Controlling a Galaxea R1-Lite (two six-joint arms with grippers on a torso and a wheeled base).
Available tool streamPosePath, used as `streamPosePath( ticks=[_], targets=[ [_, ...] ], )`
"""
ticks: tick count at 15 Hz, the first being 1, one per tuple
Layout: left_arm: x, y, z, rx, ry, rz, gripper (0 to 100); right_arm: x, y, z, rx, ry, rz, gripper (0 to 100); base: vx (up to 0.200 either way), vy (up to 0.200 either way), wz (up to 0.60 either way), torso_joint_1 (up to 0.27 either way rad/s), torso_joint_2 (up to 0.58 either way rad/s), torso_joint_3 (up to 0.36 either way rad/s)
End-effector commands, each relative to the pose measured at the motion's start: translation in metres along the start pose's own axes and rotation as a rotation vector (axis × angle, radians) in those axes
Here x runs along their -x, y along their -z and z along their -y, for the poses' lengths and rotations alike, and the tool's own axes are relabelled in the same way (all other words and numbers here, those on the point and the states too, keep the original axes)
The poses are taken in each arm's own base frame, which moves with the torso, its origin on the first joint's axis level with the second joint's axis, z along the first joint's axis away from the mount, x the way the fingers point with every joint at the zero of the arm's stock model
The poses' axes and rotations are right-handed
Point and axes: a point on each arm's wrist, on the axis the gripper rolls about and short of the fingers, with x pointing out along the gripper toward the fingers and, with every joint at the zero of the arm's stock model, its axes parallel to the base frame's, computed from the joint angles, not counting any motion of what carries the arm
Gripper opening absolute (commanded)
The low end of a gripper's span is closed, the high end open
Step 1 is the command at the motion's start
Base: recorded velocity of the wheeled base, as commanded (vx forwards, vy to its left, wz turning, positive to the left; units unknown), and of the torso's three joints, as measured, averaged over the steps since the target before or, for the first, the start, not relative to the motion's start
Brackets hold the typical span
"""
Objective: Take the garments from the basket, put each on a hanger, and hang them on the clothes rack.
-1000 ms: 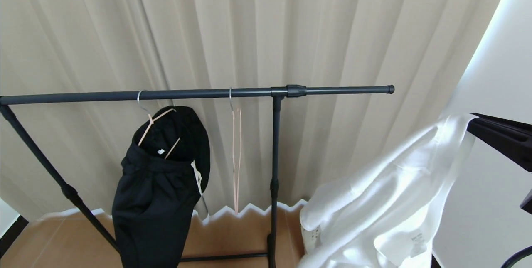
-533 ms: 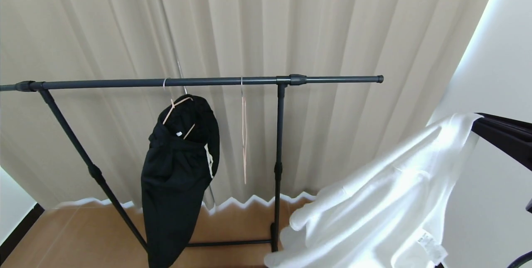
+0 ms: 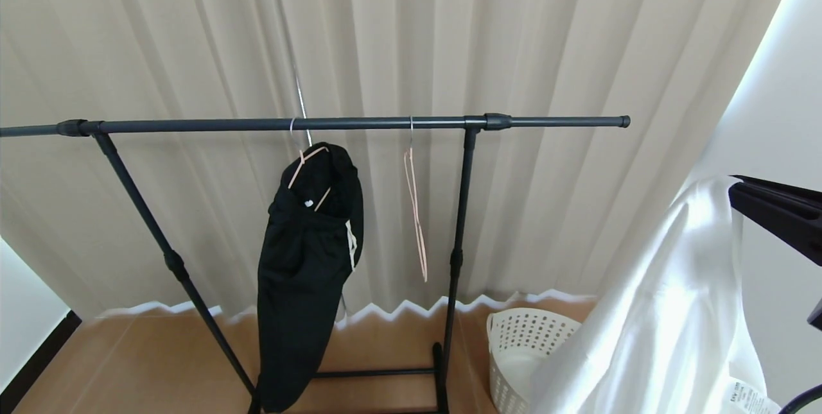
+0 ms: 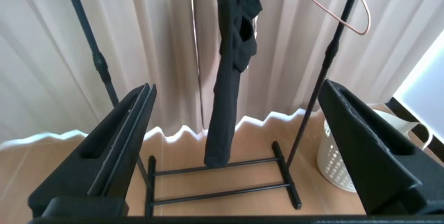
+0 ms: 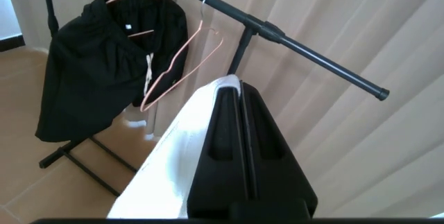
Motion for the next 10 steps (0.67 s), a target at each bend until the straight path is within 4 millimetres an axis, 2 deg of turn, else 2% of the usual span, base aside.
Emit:
streamPosePath(
  ticks=[1, 5, 8, 10],
  targets=[
    [0.000, 0.000, 0.000, 0.001, -0.003, -0.002, 100, -0.001, 0.000, 0.000, 0.001, 0.000, 0.000, 0, 0.000, 0.000, 0.00, 0.000, 0.00, 0.000],
    [0.000, 0.000, 0.000, -0.028, 0.005, -0.008, 100, -0.004, 0.002, -0.001, 0.002, -0.004, -0.015, 0, 0.000, 0.000, 0.00, 0.000, 0.00, 0.000],
    [-0.003, -0.001, 0.000, -0.045, 0.006, -0.114, 100, -0.028, 0.007, -0.004, 0.005, -0.016, -0.078, 0, 0.000, 0.000, 0.00, 0.000, 0.00, 0.000],
    [-0.015, -0.018, -0.001, -0.026, 0.028, -0.225, 100, -0.053, 0.013, -0.007, 0.004, -0.026, -0.121, 0, 0.000, 0.000, 0.00, 0.000, 0.00, 0.000]
  ],
)
